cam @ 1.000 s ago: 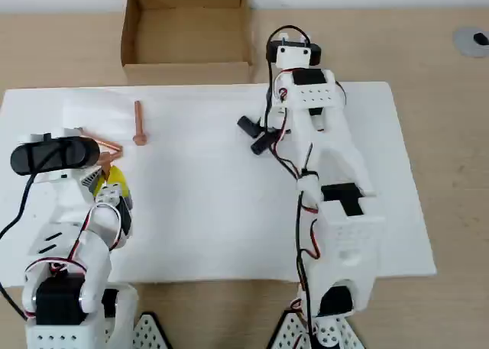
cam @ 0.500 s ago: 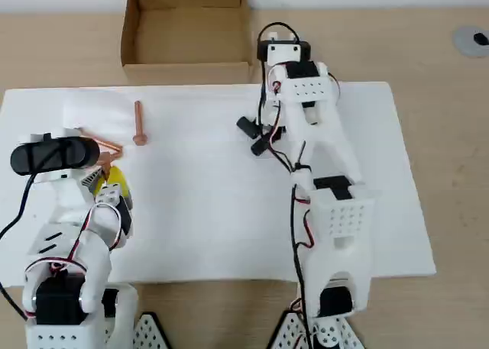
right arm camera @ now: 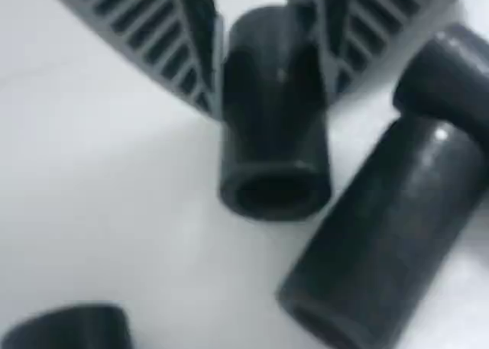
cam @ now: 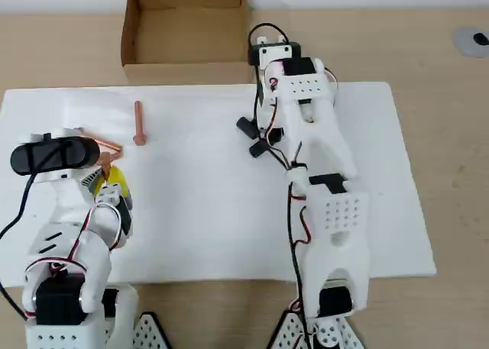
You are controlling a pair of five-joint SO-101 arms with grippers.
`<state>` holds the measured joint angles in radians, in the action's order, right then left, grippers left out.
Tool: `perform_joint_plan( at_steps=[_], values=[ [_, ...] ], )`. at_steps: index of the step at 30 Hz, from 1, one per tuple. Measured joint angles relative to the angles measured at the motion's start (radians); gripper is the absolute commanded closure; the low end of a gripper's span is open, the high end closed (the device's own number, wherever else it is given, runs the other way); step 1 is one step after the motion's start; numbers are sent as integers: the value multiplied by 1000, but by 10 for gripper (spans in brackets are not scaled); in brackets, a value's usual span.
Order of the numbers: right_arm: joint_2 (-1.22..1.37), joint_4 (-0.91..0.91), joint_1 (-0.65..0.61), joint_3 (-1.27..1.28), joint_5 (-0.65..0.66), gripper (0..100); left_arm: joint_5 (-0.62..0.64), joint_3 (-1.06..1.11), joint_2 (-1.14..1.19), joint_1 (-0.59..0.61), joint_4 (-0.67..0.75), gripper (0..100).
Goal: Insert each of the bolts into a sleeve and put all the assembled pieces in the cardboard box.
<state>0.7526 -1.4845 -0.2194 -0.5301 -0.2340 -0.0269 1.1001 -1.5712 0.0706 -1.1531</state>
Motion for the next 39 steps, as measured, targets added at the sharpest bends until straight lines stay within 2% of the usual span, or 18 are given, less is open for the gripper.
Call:
perform_joint_plan(
  at_steps=[5, 17, 28, 39],
  values=[
    [21, -29, -18, 3, 32, 807, 0, 0, 0, 0, 0, 991],
    [25, -40, -44, -9, 54, 811, 0, 0, 0, 0, 0, 991],
    [78, -129, -44, -164, 110, 810, 0, 0, 0, 0, 0, 991],
    [91, -124, -41, -207, 150, 810, 0, 0, 0, 0, 0, 991]
  ],
)
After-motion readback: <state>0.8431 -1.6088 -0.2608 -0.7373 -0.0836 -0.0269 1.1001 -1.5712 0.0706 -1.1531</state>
